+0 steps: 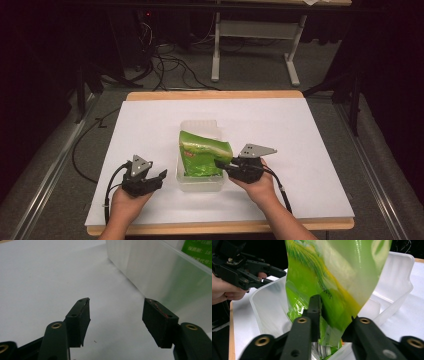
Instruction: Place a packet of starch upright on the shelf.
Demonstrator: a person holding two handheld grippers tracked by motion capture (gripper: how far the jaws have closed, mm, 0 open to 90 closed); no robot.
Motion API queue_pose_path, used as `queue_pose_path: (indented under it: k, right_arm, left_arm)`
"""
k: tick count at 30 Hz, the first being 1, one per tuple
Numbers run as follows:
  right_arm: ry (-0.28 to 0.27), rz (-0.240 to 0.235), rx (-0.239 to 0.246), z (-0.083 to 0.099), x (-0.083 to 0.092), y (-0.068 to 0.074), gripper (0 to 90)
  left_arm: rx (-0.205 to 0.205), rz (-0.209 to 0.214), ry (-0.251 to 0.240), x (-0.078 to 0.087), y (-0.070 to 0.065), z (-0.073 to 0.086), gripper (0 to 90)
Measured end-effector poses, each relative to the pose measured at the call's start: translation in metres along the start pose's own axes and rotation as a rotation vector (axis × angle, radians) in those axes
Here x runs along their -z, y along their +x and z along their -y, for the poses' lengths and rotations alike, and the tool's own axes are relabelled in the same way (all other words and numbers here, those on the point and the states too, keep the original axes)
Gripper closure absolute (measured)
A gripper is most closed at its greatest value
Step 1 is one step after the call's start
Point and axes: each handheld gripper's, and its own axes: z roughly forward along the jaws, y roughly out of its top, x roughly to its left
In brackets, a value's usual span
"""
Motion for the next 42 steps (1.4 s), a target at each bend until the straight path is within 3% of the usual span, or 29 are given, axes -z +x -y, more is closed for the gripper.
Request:
queue_pose_path:
  k: [6, 12, 21, 30, 38, 42]
  right_arm:
    - [0.011, 0.004, -0.009, 0.001, -0.004, 0.0, 48.3]
    - [-0.004, 0.023, -0.004, 0.0, -0.002, 0.0, 35.6]
    - [-0.021, 0.033, 0.004, -0.004, 0.006, 0.005, 29.7]
    - [0.007, 0.069, 0.006, 0.0, 0.018, 0.005, 27.5]
    - [0.015, 0.134, 0.009, 0.01, 0.04, -0.002, 30.8]
    - [0.027, 0.192, -0.003, 0.017, 0.056, -0.01, 33.1]
  left_arm:
    - [0.002, 0.002, -0.003, 0.001, 0.0, 0.0, 39.5]
    - [0.003, 0.001, -0.007, 0.001, 0.001, 0.0, 39.5]
    - [0.003, 0.002, -0.007, 0.001, 0.001, 0.0, 39.5]
    - [0.008, 0.003, -0.013, 0.003, 0.003, -0.001, 39.5]
    - [0.007, 0.006, -0.019, 0.004, 0.004, -0.001, 39.5]
    - [0.011, 0.006, -0.02, 0.004, 0.004, -0.001, 39.5]
